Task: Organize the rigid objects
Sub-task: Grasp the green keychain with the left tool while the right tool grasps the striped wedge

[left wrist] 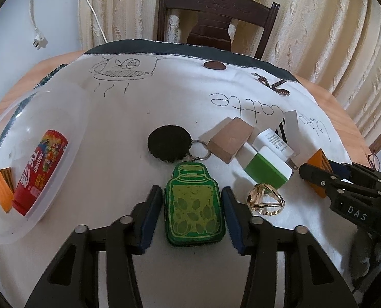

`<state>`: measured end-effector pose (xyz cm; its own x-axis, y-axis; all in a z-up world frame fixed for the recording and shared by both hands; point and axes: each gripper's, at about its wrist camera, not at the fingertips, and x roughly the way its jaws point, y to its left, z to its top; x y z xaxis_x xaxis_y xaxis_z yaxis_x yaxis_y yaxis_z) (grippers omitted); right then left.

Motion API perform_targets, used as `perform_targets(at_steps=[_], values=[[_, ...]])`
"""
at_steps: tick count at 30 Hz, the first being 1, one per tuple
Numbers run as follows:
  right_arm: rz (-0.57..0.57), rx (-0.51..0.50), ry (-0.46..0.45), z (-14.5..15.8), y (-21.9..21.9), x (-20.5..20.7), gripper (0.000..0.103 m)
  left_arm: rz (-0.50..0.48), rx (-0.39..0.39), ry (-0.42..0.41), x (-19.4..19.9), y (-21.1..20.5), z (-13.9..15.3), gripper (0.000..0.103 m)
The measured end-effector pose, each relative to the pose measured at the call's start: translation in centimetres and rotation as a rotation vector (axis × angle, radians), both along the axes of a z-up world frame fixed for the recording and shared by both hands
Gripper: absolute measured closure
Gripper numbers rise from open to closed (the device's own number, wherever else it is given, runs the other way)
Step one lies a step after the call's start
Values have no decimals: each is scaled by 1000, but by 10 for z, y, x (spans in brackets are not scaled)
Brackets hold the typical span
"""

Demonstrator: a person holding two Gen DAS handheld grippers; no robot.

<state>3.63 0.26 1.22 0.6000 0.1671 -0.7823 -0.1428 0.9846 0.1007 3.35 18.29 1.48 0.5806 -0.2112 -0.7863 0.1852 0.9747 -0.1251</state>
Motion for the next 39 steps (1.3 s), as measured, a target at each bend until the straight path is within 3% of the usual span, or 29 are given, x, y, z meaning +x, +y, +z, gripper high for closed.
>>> perform_targets(at_steps=[21, 39], values=[[-8, 51, -28, 5, -5, -3, 67, 36, -12, -129, -24, 23, 49, 58], [-3, 49, -31, 5, -4, -5, 67, 285, 11, -219, -9, 113, 75, 58]])
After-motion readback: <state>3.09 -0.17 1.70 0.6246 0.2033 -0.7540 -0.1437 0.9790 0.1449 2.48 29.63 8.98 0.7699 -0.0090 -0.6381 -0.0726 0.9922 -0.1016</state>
